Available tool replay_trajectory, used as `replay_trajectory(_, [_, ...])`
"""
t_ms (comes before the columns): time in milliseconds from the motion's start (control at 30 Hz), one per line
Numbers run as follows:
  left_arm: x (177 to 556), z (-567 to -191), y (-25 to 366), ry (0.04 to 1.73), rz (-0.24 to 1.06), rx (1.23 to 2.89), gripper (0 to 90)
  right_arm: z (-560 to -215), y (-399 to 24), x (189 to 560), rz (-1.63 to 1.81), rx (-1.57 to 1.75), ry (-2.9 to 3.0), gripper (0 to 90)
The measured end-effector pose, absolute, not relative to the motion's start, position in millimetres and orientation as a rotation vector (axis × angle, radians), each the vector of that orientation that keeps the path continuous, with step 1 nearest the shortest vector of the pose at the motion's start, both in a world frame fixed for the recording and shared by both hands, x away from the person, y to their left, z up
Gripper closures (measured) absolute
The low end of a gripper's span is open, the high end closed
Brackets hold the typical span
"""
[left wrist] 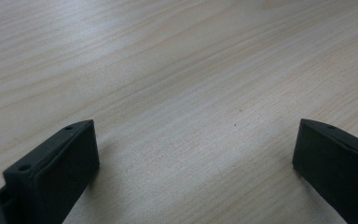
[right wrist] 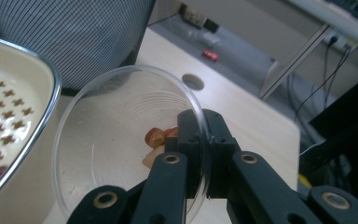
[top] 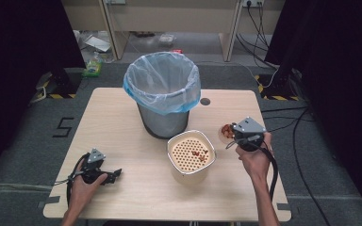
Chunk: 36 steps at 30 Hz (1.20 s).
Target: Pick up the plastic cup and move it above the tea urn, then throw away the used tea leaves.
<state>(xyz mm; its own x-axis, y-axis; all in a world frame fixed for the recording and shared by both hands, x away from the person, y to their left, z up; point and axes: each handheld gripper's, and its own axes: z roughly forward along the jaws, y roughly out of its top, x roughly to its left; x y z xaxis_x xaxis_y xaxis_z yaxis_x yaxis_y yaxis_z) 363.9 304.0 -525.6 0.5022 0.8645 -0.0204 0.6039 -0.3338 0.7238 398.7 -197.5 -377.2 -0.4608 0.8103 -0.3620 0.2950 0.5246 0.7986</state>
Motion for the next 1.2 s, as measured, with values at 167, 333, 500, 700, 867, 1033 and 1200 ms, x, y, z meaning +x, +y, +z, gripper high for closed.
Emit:
replay_trajectory(167, [363.9, -525.6, 304.0, 1.199, 0.489, 2.062, 0.0, -370.7, -187.9, 402.2, 0.867, 0.842, 1.962, 87.4])
replay_trajectory(333, [363.8, -525.6, 303.9, 1.199, 0.49, 2.062, 0.0, -362.0, -172.1, 400.2, 0.901, 0.744, 1.905, 87.4])
replay_trajectory(500, [363.8, -525.6, 303.9, 1.199, 0.49, 2.062, 0.0, -355.0, -158.5, 394.1, 0.95, 0.675, 1.87, 87.3])
replay_trajectory(700, [363.8, -525.6, 303.8, 1.198, 0.49, 2.061, 0.0, -352.1, -140.7, 384.0, 0.943, 0.547, 1.824, 87.4])
replay_trajectory(867, [363.4, -525.7, 303.5, 1.198, 0.496, 2.061, 0.0, -355.1, -130.2, 375.3, 0.945, 0.435, 1.774, 87.6])
replay_trajectory(1033, [362.3, -525.3, 302.9, 1.196, 0.507, 2.064, 0.0, -368.7, -119.8, 360.1, 0.895, 0.297, 1.746, 87.7])
replay_trajectory(1200, [362.8, -525.7, 303.2, 1.2, 0.499, 2.058, 0.0, -375.7, -111.6, 348.1, 0.788, 0.176, 1.683, 87.9])
